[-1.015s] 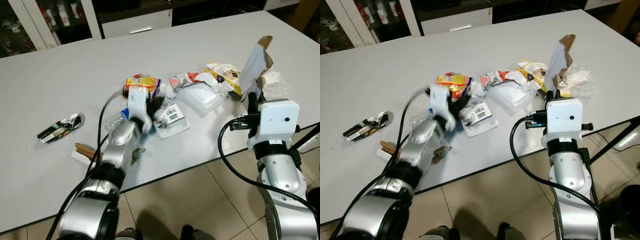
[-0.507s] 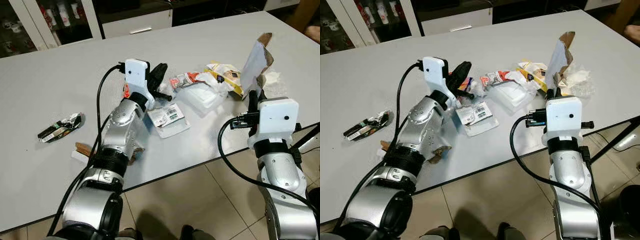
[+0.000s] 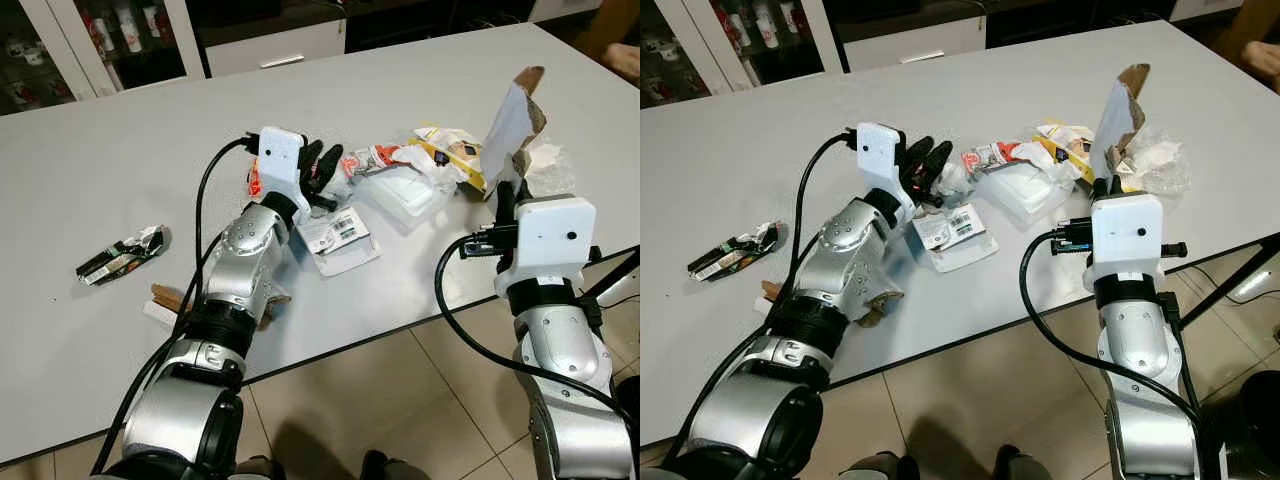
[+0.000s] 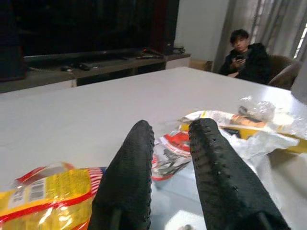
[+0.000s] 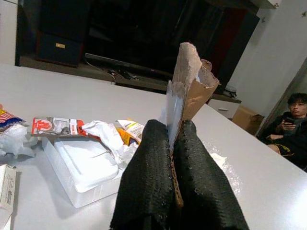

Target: Picking trash to rubbish bin

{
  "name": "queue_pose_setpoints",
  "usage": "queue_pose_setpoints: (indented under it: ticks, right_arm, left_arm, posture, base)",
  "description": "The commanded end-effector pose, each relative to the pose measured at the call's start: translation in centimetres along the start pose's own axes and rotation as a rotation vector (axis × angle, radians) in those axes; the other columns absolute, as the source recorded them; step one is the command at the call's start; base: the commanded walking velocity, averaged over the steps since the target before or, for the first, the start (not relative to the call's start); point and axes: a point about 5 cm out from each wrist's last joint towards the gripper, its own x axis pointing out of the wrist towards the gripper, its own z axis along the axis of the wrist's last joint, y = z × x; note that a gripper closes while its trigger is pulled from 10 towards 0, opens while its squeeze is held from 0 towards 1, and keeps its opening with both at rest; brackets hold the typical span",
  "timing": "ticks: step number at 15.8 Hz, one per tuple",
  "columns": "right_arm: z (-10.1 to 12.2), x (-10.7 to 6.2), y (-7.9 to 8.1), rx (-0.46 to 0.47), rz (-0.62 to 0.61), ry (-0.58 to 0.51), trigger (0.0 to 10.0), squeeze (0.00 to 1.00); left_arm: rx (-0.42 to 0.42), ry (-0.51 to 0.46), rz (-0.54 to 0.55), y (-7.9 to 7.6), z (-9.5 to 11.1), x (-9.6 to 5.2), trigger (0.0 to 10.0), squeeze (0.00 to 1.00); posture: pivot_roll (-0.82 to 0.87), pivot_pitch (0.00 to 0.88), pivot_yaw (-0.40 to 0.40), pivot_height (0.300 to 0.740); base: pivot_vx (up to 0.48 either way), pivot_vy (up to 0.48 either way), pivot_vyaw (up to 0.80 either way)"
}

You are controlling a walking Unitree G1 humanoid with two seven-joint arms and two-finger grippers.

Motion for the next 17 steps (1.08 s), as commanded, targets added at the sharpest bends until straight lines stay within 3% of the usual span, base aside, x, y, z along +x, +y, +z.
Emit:
queue_pose_setpoints:
  ticks: [1, 8, 14, 17]
  right_arm:
    - [0.1, 0.1, -0.1, -0.001, -0.005, -0.007, 10.0, 0.0]
    - [0.0, -0.1, 0.0, 0.003, -0.004, -0.001, 10.0, 0.0]
    - [-0.1, 0.0, 0.1, -0.012, 0.007, 0.001, 10.0, 0.0]
    - [-0.1, -0.1, 0.2, -0.019, 0.014, -0.001, 10.0, 0.0]
  left_arm:
    - [0.019, 0.011, 0.024, 0.2, -0.1, -0.2, 10.0, 1.0]
    - [-0.026, 0.035, 0.029, 1.0, 0.1, 0.0, 10.0, 1.0]
    - [-0.006, 0.031, 0.055, 1.7, 0.4, 0.0, 10.0, 1.0]
    - [-0.008, 0.035, 0.052, 1.6, 0.2, 0.0, 10.0, 1.0]
  posture:
    - [0.12, 0.106, 0.014, 0.74]
    - [0.11, 0.11, 0.013, 0.74]
    - [0.12, 0.11, 0.011, 0.74]
    - [0.12, 0.114, 0.012, 0.74]
  base:
    - [0.0, 0.0, 0.0]
    - [0.0, 0.0, 0.0]
    - [0.0, 0.053, 0.0]
    - [0.0, 0.0, 0.69]
